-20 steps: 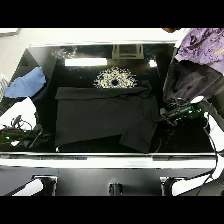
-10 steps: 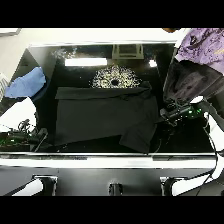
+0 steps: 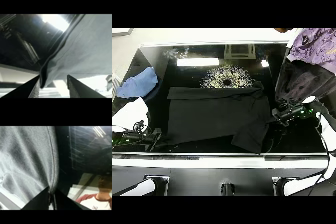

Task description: Fold the clothes and pants, and hang the long-sleeved shirts on hangers.

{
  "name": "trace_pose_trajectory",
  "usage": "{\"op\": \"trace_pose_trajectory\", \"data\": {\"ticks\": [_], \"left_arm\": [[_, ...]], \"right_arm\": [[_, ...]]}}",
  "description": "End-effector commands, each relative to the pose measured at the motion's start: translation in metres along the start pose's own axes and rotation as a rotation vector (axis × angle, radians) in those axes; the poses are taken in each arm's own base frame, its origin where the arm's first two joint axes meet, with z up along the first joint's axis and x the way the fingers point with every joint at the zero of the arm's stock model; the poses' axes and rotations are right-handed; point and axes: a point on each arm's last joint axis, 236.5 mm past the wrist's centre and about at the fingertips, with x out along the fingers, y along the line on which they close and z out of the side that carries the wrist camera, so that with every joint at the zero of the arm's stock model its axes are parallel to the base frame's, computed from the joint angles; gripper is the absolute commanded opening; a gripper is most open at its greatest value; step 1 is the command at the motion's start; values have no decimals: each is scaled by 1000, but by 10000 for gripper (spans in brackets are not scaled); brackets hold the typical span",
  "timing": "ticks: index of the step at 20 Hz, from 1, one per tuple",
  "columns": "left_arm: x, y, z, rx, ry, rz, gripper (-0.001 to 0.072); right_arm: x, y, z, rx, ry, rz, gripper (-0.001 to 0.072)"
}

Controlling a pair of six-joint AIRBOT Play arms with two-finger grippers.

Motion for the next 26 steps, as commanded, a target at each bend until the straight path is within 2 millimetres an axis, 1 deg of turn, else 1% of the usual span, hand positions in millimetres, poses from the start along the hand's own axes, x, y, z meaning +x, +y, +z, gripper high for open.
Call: {"op": "trace_pose_trajectory", "data": {"ticks": [1, 3, 4, 5, 7, 9, 10, 11, 12, 13, 14, 16, 17, 18, 19, 20, 21, 22, 23, 24, 25, 26], "left_arm": [[4, 0, 7, 10, -26, 10, 353], [9, -5, 7, 41, -30, 22, 153], [11, -7, 6, 56, -30, 27, 102], [13, -10, 4, 73, -23, 32, 13], [14, -15, 3, 101, -21, 32, 17], [8, -23, 9, 112, -43, 16, 16], [2, -31, 16, 126, -68, 4, 16], [-7, -42, 26, 154, -101, -9, 15], [-18, -57, 36, 187, -139, -34, 15], [-32, -74, 48, 226, -184, -55, 15], [-50, -92, 62, 269, -237, -67, 15], [-97, -137, 88, 375, -365, -93, 15], [-129, -165, 98, 440, -448, -111, 15], [-165, -193, 105, 500, -534, -129, 15], [-207, -224, 108, 557, -634, -154, 15], [-250, -252, 106, 601, -731, -176, 15], [-293, -278, 97, 649, -828, -198, 15], [-341, -305, 79, 700, -940, -223, 15], [-378, -322, 59, 737, -1031, -238, 15], [-413, -334, 35, 765, -1122, -245, 15], [-447, -339, 9, 785, -1221, -233, 15], [-475, -338, -17, 794, -1311, -211, 15]], "right_arm": [[-3, 3, 1, -7, -10, -1, 27], [-7, 5, 4, -19, -35, -9, 27], [-10, 7, 6, -25, -50, -14, 27], [-14, 9, 8, -33, -67, -19, 27], [-21, 14, 9, -48, -90, -25, 27], [-28, 24, 9, -65, -111, -10, 27], [-34, 39, 13, -83, -142, 28, 26], [-43, 58, 19, -116, -188, 74, 26], [-53, 75, 28, -143, -245, 89, 26], [-66, 92, 40, -193, -310, 77, 25], [-80, 113, 50, -255, -368, 59, 25], [-118, 164, 68, -393, -494, 18, 25], [-145, 192, 76, -459, -575, -12, 25], [-173, 219, 80, -518, -655, -40, 25], [-208, 251, 80, -581, -749, -63, 25], [-243, 279, 74, -625, -842, -77, 25], [-278, 305, 62, -657, -933, -79, 25], [-313, 334, 40, -713, -1025, -77, 25], [-344, 356, 15, -766, -1112, -88, 25], [-372, 377, -18, -816, -1205, -98, 25], [-397, 388, -52, -849, -1292, -128, 25], [-417, 392, -83, -854, -1363, -170, 25]]}}
